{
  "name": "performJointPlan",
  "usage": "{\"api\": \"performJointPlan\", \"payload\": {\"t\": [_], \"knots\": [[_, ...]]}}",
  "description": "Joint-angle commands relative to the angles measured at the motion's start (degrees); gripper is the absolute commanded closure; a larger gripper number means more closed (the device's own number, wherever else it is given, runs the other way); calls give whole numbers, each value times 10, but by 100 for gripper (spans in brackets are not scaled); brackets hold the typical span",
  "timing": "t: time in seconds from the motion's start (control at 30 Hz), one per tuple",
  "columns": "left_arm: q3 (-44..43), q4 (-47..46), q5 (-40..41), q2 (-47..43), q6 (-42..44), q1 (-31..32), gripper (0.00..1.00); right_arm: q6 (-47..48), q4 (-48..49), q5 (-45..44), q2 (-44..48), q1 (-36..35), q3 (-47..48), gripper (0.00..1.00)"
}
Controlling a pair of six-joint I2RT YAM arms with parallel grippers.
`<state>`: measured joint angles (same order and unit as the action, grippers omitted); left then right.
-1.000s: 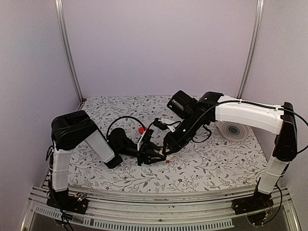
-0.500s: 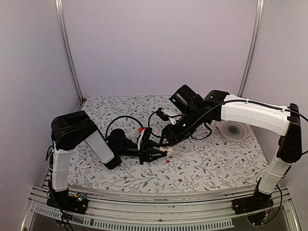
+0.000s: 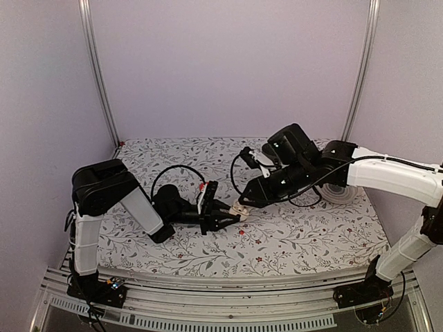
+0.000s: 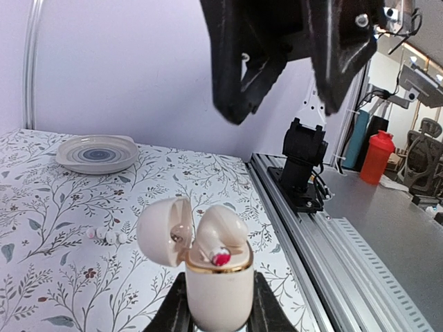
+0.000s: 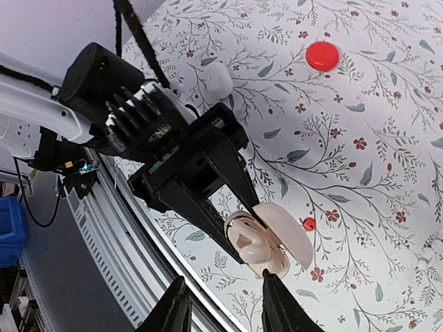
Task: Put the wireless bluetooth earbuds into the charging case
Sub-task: Insert the left earbud into the left side groove of the charging case, then pick up the left earbud from the left side groove of the charging case.
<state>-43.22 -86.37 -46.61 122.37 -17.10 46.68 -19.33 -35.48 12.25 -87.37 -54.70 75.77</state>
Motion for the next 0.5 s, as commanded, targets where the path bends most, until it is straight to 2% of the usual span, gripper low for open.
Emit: {"api": "performJointPlan", "payload": {"t": [0.0,0.27,0.47], "knots": [[-4,-175,6,-27,-16,-1,100,7,117,0,66,2,-74,64],[-8,-176,6,-47,-24,-1,100,6,278,0,143,2,-213,64],[-12,-172,-1,-56,-32,-1,100,18,337,-1,145,1,-232,64]]}}
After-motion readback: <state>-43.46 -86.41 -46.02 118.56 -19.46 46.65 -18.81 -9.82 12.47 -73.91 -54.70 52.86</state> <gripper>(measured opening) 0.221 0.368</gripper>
